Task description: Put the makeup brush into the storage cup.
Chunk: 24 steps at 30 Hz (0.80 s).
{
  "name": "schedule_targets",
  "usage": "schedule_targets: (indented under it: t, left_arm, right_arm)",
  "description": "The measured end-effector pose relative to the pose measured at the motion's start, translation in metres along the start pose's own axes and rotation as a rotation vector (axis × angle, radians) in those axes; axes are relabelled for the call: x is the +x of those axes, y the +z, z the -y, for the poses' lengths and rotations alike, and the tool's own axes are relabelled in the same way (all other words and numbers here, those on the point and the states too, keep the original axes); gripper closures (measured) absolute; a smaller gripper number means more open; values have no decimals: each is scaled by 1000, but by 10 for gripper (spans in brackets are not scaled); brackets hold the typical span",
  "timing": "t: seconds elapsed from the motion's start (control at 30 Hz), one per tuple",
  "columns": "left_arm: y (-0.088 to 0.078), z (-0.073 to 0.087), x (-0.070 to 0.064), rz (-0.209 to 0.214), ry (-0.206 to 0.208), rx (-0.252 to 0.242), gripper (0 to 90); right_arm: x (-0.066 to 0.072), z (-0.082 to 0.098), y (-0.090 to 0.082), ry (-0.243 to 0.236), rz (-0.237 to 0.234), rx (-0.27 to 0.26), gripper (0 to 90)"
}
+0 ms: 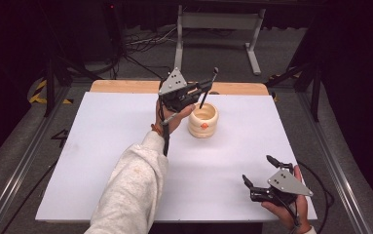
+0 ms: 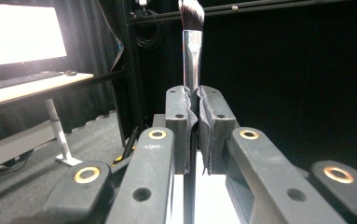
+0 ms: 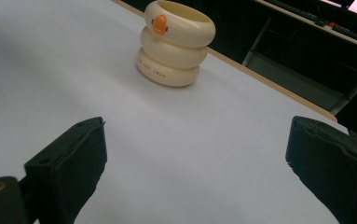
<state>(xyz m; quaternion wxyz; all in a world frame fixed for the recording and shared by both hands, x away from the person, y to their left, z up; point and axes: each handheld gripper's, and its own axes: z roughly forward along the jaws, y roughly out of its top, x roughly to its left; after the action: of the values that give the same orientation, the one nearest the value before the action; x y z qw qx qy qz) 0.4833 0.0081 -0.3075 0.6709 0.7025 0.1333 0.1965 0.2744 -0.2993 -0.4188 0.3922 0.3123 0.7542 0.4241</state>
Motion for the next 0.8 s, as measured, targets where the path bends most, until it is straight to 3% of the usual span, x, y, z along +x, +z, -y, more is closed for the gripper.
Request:
schedule_targets:
  t: [0.4,0.8]
  left_arm:
    - [11,11,3,-6,-13,23,837]
    - [13,18,8,1,-26,10,837]
  right_arm:
    - [-1,1,0,2,-2,3,60]
    - [-1,1,0,3,-3,3,59]
